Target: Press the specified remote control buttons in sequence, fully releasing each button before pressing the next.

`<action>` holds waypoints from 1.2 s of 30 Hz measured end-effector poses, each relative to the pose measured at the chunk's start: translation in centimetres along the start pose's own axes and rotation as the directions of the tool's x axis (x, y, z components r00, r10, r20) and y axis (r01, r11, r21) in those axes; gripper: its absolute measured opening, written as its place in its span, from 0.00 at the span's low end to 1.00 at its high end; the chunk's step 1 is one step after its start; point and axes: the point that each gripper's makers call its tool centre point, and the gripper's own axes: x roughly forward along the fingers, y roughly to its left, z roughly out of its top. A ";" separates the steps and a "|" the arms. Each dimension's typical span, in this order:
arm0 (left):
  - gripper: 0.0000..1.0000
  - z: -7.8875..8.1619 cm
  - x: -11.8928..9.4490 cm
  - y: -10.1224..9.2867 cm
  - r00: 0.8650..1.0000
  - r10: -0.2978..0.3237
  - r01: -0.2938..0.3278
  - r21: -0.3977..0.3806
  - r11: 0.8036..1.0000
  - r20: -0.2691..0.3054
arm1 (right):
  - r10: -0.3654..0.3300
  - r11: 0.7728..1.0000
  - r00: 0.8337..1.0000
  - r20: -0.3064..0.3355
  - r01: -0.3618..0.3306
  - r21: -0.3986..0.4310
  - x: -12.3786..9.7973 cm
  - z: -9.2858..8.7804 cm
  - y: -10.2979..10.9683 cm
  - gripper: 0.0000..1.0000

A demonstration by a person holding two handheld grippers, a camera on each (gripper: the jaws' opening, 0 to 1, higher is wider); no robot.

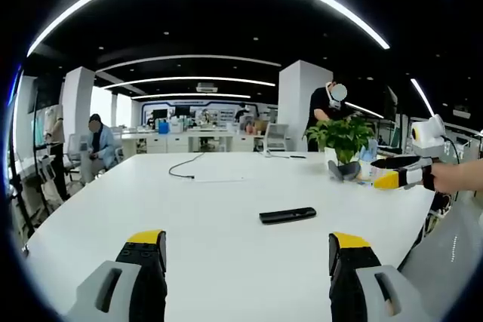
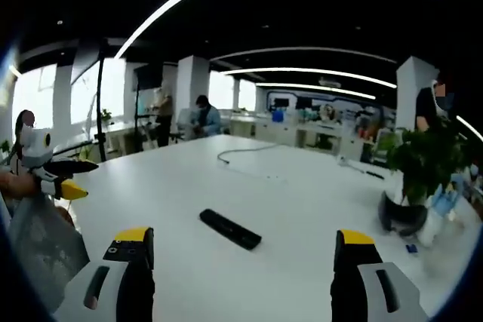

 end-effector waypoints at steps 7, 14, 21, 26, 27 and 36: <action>0.92 0.0 0.1 0.0 1.000 0.000 0.000 0.006 1.000 -0.002 | -0.006 1.000 1.000 -0.015 0.005 -0.025 -2.9 -1.3 1.0 0.99; 0.92 0.0 0.1 0.2 1.000 0.008 -0.008 0.006 1.000 -0.005 | -0.037 0.999 0.999 -0.022 0.038 0.014 -4.4 -2.1 0.3 0.98; 0.92 0.1 0.1 0.2 1.000 0.008 -0.008 0.006 1.000 -0.003 | -0.069 0.991 0.997 0.028 0.066 0.120 -5.0 -2.2 0.3 0.97; 0.92 0.4 0.0 0.5 1.000 0.018 -0.018 -0.004 1.000 0.016 | -0.074 0.993 0.997 0.028 0.071 0.099 -4.8 -2.0 0.2 0.96; 0.92 0.4 0.0 0.5 1.000 0.019 -0.019 -0.001 1.000 0.016 | -0.078 0.992 0.996 0.033 0.074 0.102 -4.9 -2.1 0.1 0.96; 0.91 0.2 0.0 0.7 1.000 0.029 -0.029 0.000 1.000 0.009 | -0.113 0.989 0.993 0.046 0.108 0.100 -5.2 -2.3 -0.8 0.94</action>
